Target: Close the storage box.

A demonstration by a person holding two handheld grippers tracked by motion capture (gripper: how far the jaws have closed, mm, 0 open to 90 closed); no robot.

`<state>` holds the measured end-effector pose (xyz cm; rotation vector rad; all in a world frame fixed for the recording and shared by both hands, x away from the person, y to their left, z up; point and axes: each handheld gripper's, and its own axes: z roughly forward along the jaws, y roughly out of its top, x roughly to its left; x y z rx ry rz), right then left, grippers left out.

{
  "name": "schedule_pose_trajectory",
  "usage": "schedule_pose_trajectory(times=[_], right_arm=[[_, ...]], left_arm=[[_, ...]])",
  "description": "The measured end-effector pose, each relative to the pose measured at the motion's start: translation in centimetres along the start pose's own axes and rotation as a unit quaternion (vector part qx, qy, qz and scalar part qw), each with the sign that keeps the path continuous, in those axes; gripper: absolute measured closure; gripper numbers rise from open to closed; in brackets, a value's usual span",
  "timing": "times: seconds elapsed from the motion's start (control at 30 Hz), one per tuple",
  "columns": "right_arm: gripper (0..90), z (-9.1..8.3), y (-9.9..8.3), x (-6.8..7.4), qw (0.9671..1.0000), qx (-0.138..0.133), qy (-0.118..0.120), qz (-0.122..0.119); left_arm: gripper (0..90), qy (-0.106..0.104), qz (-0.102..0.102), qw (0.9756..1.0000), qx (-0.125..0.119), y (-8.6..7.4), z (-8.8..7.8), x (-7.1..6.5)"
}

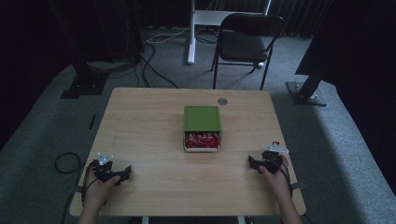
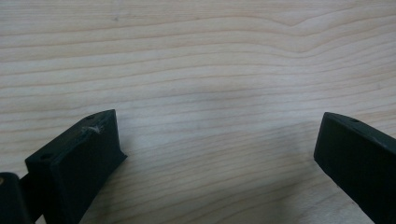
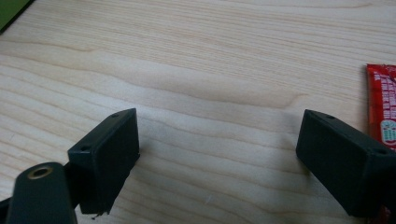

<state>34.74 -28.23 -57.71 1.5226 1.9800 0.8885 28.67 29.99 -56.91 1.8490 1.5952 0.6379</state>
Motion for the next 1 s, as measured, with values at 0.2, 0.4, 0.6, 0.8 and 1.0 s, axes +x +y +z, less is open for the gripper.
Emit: schedule_pose_trajectory(times=[0.2,0.4,0.6,0.8,1.0], right_arm=[[12.6,0.01,0.0,-0.1,0.9999,-0.001,-0.012,0.012],[12.6,0.01,0.0,-0.08,0.9999,0.0,-0.012,0.012],[12.6,0.01,0.01,-0.07,0.9998,0.0,-0.012,0.012],[12.6,0.01,0.01,-0.07,0.9998,0.0,-0.012,0.012],[12.6,0.03,0.03,-0.06,0.9998,0.0,-0.013,0.013]], left_arm=[[1.3,0.034,0.002,0.9994,0.01,-0.15,-0.04,-0.1],[1.2,0.052,-0.018,0.9985,0.008,-0.14,0.01,-0.27],[1.2,0.052,-0.018,0.9984,0.008,-0.14,0.02,-0.28],[1.2,0.053,-0.019,0.9984,0.008,-0.14,0.02,-0.3],[1.2,0.053,-0.019,0.9984,0.009,-0.13,0.02,-0.31]])
